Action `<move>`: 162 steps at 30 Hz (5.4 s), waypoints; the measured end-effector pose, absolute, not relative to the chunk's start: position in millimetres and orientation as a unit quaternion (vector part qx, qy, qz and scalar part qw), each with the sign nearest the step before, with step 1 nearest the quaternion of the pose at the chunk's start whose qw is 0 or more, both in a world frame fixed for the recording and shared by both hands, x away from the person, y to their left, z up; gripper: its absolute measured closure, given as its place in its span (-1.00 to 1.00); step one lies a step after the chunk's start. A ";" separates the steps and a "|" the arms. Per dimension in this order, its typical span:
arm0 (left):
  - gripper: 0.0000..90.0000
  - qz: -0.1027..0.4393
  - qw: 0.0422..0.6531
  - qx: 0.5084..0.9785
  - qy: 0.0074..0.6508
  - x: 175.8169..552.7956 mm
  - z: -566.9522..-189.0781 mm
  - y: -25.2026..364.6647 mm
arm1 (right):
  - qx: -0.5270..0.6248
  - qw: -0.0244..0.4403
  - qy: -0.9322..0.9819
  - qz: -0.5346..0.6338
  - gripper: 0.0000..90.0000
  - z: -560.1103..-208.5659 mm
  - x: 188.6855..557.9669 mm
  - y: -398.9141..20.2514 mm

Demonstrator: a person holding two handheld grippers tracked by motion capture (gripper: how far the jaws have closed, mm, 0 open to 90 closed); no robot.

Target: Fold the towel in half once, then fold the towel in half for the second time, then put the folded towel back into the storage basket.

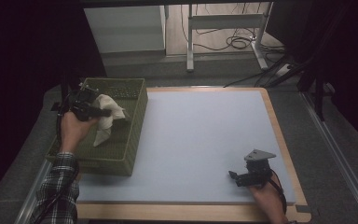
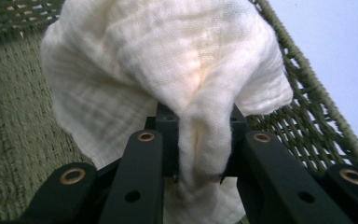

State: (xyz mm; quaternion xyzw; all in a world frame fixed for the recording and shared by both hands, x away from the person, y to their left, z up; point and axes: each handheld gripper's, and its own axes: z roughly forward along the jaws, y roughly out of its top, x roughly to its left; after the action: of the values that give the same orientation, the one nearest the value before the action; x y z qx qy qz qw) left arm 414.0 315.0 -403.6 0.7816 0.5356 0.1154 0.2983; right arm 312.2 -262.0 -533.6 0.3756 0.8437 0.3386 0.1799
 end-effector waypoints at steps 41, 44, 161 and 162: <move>0.68 0.159 0.355 0.775 0.498 377.0 -331.5 310.8 | 0.376 0.179 0.844 0.339 -0.92 -533.5 312.1 -261.9; 0.68 0.161 0.357 0.776 0.494 375.8 -325.7 309.2 | 0.376 0.180 0.844 0.339 -0.92 -533.6 312.2 -261.9; -0.30 0.029 0.256 0.929 0.265 392.5 -453.8 30.5 | 0.373 0.178 0.845 0.341 -0.84 -532.9 311.4 -261.9; -0.30 0.029 0.256 0.929 0.268 390.2 -455.3 33.5 | 0.372 0.176 0.844 0.345 -0.79 -532.5 310.7 -262.0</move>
State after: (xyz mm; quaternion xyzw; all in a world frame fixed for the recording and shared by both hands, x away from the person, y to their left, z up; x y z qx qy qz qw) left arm 390.2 33.5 -455.3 0.9285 0.2675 0.0294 0.2558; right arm 310.7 -262.0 -532.5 0.3715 0.8438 0.3448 0.1761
